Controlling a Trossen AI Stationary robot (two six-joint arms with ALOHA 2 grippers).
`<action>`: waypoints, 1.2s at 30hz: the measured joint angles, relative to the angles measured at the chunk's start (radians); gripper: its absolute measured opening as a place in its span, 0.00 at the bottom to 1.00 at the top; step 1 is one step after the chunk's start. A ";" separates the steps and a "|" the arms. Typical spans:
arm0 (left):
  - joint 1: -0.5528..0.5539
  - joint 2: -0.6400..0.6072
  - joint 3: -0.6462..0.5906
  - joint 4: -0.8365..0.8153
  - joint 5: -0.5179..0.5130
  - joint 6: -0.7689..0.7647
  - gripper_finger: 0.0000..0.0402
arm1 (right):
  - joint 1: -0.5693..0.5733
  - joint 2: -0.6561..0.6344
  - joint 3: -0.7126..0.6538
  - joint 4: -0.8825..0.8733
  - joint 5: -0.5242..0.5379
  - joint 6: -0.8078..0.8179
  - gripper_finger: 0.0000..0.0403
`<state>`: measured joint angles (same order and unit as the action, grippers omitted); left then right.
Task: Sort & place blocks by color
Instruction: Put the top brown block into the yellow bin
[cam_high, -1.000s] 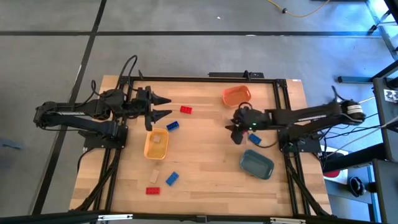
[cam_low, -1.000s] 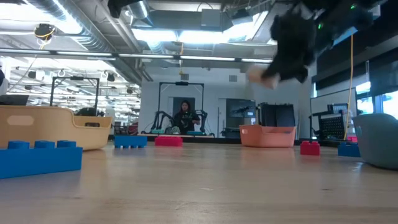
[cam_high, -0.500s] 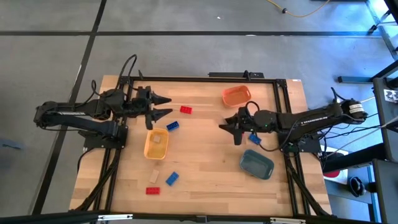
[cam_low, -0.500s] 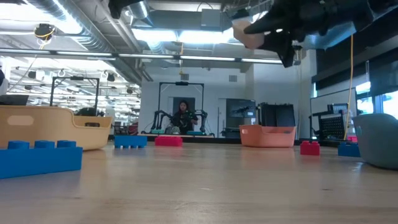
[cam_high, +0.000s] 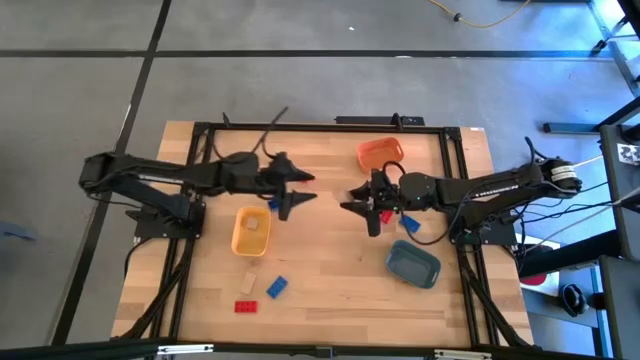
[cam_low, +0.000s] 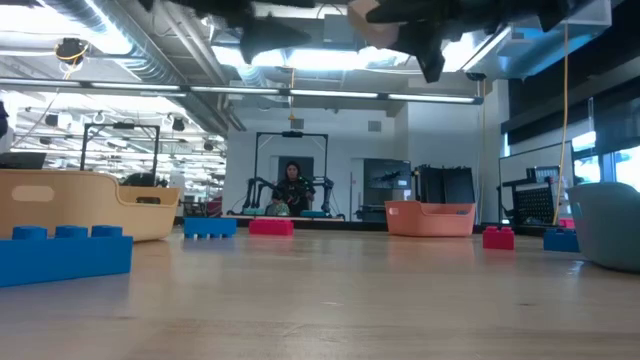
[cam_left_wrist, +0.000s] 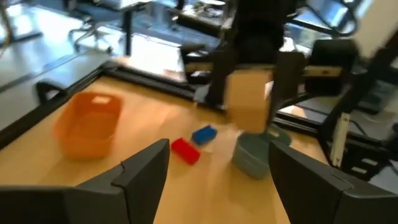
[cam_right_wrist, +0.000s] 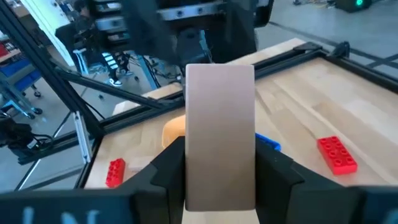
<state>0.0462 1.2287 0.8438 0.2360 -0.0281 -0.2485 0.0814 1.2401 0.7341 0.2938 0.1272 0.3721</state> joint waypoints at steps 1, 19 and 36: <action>-0.006 0.023 0.010 0.017 0.016 0.016 0.67 | 0.000 0.005 0.000 -0.001 -0.001 0.001 0.33; -0.074 0.245 0.135 0.080 0.048 0.101 0.69 | 0.002 0.035 0.001 -0.019 -0.130 -0.013 0.33; -0.073 0.245 0.134 0.090 0.091 -0.035 0.53 | 0.003 0.035 0.001 -0.015 -0.148 -0.069 0.33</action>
<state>-0.0265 1.4738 0.9783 0.3264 0.0625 -0.2836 0.0841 1.2747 0.7353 0.2785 -0.0209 0.3036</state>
